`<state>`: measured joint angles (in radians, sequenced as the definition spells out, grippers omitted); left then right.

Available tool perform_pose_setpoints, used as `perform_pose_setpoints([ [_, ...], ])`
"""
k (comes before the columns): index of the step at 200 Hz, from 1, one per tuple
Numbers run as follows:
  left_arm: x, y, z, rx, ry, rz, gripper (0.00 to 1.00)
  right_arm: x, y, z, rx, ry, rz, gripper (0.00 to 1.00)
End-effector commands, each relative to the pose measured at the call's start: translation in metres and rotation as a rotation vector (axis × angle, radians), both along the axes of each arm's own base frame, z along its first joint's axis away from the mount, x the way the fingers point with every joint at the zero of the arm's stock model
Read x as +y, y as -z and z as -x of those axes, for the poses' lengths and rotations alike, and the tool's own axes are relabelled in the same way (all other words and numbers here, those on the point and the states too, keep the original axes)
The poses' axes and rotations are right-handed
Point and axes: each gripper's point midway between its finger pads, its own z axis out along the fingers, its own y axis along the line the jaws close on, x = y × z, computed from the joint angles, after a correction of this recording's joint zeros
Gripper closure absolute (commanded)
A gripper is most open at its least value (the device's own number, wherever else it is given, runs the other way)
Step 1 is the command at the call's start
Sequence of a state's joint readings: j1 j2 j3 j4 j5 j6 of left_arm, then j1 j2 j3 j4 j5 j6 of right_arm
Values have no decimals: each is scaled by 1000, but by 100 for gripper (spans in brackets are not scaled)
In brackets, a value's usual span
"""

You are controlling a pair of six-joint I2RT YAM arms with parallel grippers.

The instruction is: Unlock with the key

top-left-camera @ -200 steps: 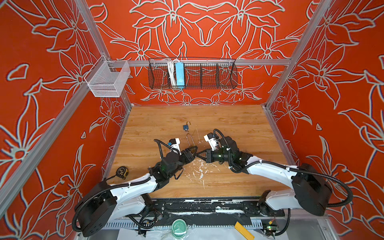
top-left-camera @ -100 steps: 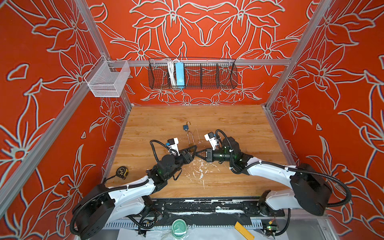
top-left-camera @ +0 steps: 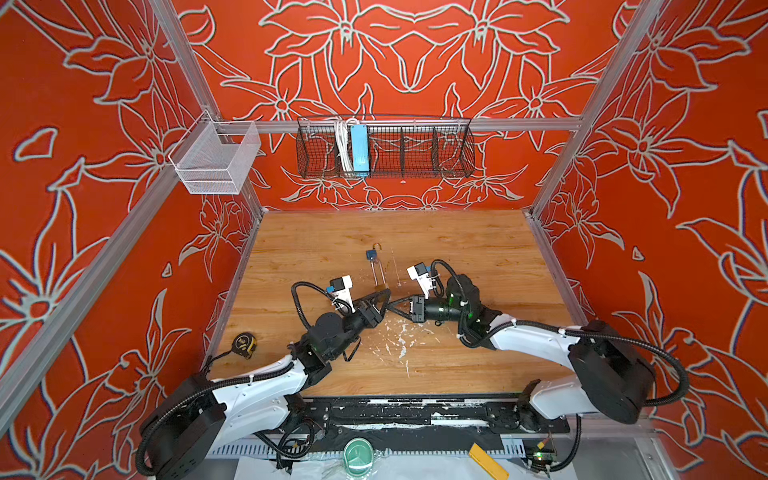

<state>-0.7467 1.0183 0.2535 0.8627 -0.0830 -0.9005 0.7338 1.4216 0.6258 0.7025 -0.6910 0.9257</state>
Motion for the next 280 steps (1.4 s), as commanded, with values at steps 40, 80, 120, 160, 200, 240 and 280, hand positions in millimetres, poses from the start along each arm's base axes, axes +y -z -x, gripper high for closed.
perform_pose_setpoints([
  [40, -35, -32, 42, -113, 290, 91, 100, -6, -48, -38, -109, 153, -135, 100],
  [80, -26, -22, 25, 12, 185, -28, 100, -18, -20, -35, -113, 175, 110, 92],
  [120, -3, -20, 20, 38, 93, -148, 100, -64, -1, -24, -175, 282, 329, 47],
  [160, -8, -22, 31, -13, 185, -180, 100, -78, -17, -24, -216, 316, 311, 24],
  [200, -18, -44, 49, -118, 300, -151, 100, -64, -34, -35, -234, 261, 198, 23],
  [240, -19, -55, 56, -162, 326, -132, 100, -62, -42, -40, -213, 241, 89, 23],
  [280, -29, -64, 61, -192, 386, -87, 100, -59, -48, -37, -217, 215, 35, 22],
])
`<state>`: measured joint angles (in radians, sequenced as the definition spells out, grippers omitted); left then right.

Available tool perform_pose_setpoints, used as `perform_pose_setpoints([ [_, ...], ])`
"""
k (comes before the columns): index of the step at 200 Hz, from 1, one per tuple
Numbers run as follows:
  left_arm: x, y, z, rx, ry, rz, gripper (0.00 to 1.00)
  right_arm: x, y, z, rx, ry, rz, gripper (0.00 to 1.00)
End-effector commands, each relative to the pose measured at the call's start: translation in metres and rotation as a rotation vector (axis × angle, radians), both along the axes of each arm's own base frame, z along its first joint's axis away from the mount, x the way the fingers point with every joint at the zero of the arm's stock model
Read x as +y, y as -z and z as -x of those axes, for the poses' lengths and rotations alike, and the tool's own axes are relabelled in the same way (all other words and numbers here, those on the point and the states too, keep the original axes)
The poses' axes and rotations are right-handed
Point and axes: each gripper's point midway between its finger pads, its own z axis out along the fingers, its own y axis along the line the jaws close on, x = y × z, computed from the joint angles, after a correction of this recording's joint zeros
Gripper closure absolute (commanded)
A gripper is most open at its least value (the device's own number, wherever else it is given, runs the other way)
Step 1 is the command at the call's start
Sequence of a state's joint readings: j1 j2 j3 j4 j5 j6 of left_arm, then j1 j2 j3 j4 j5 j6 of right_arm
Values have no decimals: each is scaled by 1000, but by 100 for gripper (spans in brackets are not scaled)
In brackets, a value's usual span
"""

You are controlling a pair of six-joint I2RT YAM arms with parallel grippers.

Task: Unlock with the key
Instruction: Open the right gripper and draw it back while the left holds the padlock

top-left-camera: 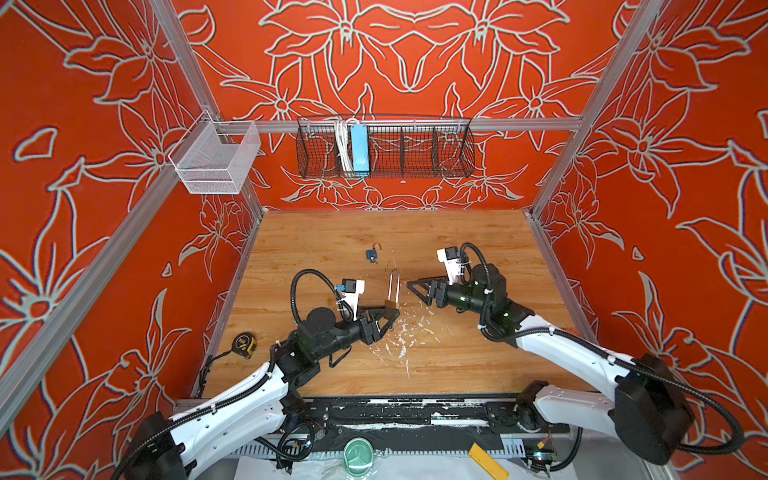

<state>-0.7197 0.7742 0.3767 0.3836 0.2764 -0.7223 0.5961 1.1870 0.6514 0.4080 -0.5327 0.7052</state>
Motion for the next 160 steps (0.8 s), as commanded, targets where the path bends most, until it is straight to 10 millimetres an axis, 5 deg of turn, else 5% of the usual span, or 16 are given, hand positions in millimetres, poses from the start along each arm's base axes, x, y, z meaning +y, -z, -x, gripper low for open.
perform_pose_setpoints([
  [1, -8, -44, 6, -130, 64, 118, 100, 6, -15, 5, -26, -49, -74, 22],
  [160, -26, -51, 1, -126, 129, 130, 100, 20, -10, -8, 30, -68, -135, 22],
])
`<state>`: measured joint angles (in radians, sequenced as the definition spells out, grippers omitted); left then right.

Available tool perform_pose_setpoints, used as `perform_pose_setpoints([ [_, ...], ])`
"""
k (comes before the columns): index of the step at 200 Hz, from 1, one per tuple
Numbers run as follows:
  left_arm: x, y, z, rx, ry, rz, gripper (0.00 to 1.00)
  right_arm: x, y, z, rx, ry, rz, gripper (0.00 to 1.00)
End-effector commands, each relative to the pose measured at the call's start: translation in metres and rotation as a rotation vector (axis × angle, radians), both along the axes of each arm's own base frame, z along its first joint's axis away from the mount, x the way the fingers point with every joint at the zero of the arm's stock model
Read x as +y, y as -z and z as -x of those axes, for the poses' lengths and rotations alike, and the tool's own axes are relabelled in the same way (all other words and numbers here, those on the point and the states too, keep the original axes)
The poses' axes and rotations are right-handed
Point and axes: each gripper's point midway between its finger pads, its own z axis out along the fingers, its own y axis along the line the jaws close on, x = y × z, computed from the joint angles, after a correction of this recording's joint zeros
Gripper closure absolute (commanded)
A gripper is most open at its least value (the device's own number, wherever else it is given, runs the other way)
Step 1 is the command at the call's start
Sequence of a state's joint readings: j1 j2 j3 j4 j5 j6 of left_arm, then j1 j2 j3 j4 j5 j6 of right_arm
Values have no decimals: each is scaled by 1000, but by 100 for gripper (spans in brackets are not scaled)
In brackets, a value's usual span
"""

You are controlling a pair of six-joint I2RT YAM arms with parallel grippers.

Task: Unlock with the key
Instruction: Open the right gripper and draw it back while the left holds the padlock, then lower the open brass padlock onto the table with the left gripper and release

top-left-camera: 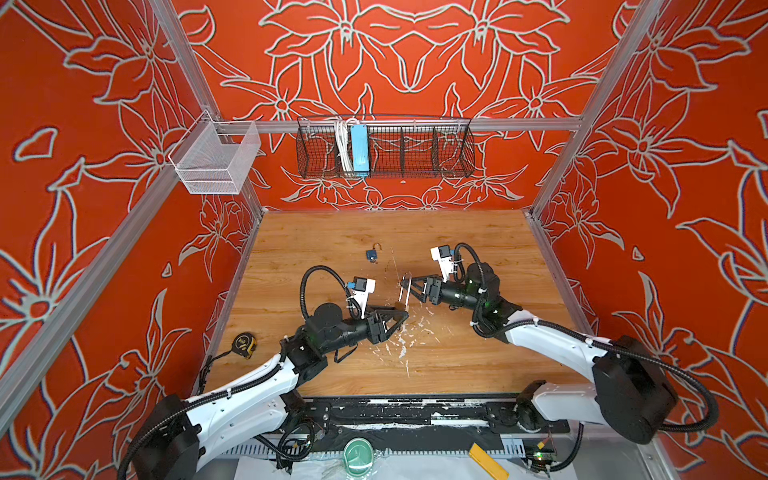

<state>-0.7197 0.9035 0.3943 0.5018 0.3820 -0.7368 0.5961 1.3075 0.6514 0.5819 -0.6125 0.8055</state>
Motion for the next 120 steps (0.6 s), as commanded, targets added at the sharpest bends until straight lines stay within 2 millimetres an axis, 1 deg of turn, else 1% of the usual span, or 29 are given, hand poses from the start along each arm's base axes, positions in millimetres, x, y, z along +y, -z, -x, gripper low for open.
perform_pose_setpoints([
  [1, -4, -53, 0, -135, 23, 117, 100, 2, -15, -2, -20, -3, -51, 22],
  [14, -5, -54, -1, -137, 24, 120, 100, 0, -9, -5, 2, 19, -20, 22],
  [25, -5, -56, -2, -139, 21, 116, 100, -4, 3, -9, 41, 53, 41, 22],
  [29, -5, -57, -2, -141, 19, 115, 100, -6, 6, -11, 49, 68, 67, 22],
  [36, -5, -58, -3, -142, 12, 107, 100, -11, 18, -13, 83, 100, 127, 23],
  [50, -3, -59, -8, -136, -19, 79, 100, -22, 29, -16, 108, 153, 210, 23],
  [86, 4, -49, -27, -98, -120, -44, 100, -41, 39, -17, 98, 223, 327, 23],
  [101, 3, -45, -32, -83, -132, -89, 100, -50, 43, -17, 100, 255, 368, 23],
  [120, 2, -45, -39, -77, -151, -160, 100, -57, 47, -15, 103, 278, 397, 23],
])
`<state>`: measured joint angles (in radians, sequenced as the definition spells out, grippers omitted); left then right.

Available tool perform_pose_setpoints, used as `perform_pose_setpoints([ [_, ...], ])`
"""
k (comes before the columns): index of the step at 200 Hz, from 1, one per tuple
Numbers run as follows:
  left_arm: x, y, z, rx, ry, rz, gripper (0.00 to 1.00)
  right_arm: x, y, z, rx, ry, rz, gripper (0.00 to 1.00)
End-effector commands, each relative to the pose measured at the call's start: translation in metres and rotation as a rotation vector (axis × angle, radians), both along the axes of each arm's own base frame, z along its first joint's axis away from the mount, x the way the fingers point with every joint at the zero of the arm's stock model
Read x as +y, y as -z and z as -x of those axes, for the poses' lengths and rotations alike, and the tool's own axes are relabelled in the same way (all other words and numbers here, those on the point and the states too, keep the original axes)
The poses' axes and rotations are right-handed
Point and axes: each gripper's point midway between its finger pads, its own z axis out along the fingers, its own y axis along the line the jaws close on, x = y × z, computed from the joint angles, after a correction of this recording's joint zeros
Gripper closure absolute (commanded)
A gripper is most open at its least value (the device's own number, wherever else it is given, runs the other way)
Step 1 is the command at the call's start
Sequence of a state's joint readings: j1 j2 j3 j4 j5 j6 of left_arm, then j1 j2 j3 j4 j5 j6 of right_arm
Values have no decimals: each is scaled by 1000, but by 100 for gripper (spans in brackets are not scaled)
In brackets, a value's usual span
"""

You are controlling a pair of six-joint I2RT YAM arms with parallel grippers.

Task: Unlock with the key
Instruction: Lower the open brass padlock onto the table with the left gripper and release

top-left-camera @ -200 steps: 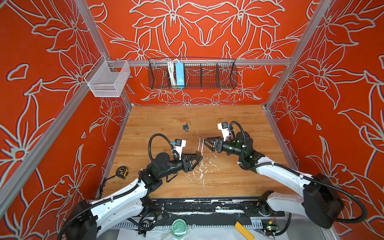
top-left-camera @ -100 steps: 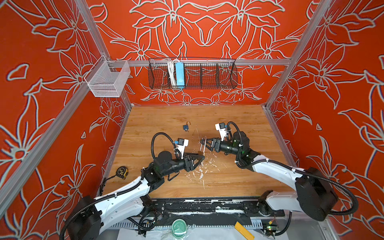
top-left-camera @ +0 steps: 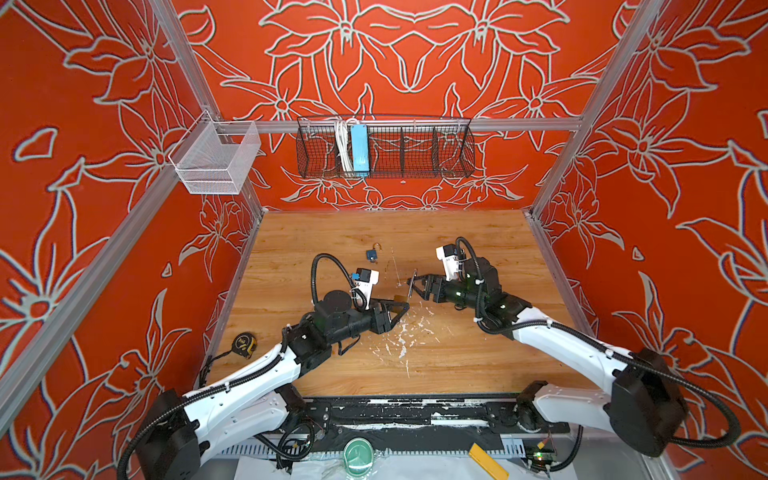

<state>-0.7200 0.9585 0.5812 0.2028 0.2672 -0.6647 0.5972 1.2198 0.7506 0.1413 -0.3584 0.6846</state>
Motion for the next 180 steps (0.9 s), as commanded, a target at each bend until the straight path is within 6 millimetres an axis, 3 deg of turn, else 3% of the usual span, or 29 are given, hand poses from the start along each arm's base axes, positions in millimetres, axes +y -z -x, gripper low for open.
perform_pose_setpoints([
  [1, 0, -44, -14, -130, -41, -11, 100, -22, 24, 2, 42, 67, 137, 23],
  [16, 2, -46, -19, -133, -70, -58, 100, -25, 24, 4, 40, 72, 150, 23],
  [20, 0, -35, -24, -110, -77, -94, 100, -26, 24, 4, 40, 73, 153, 23],
  [56, 2, -18, -42, -89, -157, -283, 100, -37, 22, 9, 29, 97, 192, 23],
  [103, -12, 13, -74, -67, -205, -391, 100, -52, 26, 18, 26, 118, 241, 23],
  [124, -19, 24, -95, -74, -247, -453, 100, -74, 31, 29, 42, 171, 314, 23],
  [148, -41, 25, -123, -99, -236, -525, 100, -104, 29, 46, 0, 255, 321, 22],
  [180, -77, 49, -171, -46, -254, -547, 100, -119, 25, 68, -24, 268, 275, 20],
])
